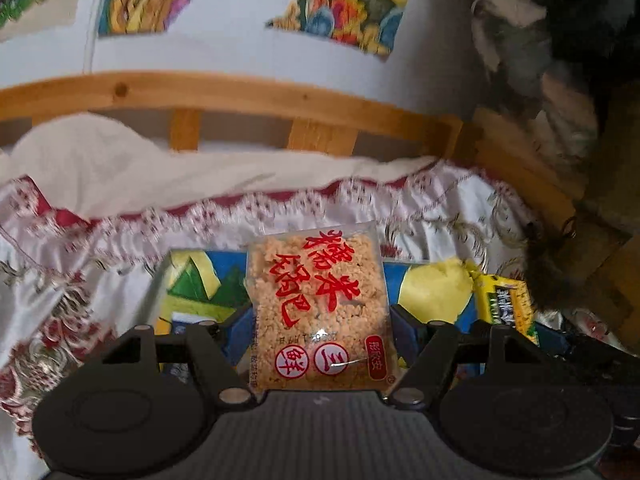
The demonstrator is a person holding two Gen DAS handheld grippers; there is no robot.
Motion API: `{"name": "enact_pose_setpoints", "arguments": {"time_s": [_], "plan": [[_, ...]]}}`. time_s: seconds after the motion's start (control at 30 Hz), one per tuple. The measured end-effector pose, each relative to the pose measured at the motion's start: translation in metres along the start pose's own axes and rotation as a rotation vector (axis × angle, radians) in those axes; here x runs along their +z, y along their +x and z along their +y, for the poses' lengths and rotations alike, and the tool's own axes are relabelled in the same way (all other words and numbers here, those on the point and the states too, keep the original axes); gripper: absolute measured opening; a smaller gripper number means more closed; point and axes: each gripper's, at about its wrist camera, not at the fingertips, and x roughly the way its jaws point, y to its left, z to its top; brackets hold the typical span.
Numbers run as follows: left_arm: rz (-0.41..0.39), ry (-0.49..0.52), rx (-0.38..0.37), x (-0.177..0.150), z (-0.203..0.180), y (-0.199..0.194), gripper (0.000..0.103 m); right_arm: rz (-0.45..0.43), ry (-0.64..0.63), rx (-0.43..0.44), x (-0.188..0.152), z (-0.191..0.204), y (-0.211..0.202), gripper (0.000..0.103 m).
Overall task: Organize snacks
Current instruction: 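Lift both packs and carry them over the tray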
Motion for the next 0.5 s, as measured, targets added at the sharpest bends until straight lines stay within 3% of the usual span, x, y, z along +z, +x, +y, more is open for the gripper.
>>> {"name": "enact_pose_setpoints", "arguments": {"time_s": [0.07, 0.23, 0.5], "plan": [[0.025, 0.009, 0.002, -0.004, -0.002, 0.009, 0.074, 0.062, 0.000, -0.007, -0.006, -0.001, 0.017, 0.053], [0.058, 0.057, 0.034, -0.011, -0.009, 0.022, 0.074, 0.111, -0.026, -0.021, -0.017, -0.003, 0.031, 0.053], [0.096, 0.068, 0.051, -0.013, -0.014, 0.033, 0.074, 0.124, -0.054, -0.014, -0.020, 0.001, 0.037, 0.053]]}}
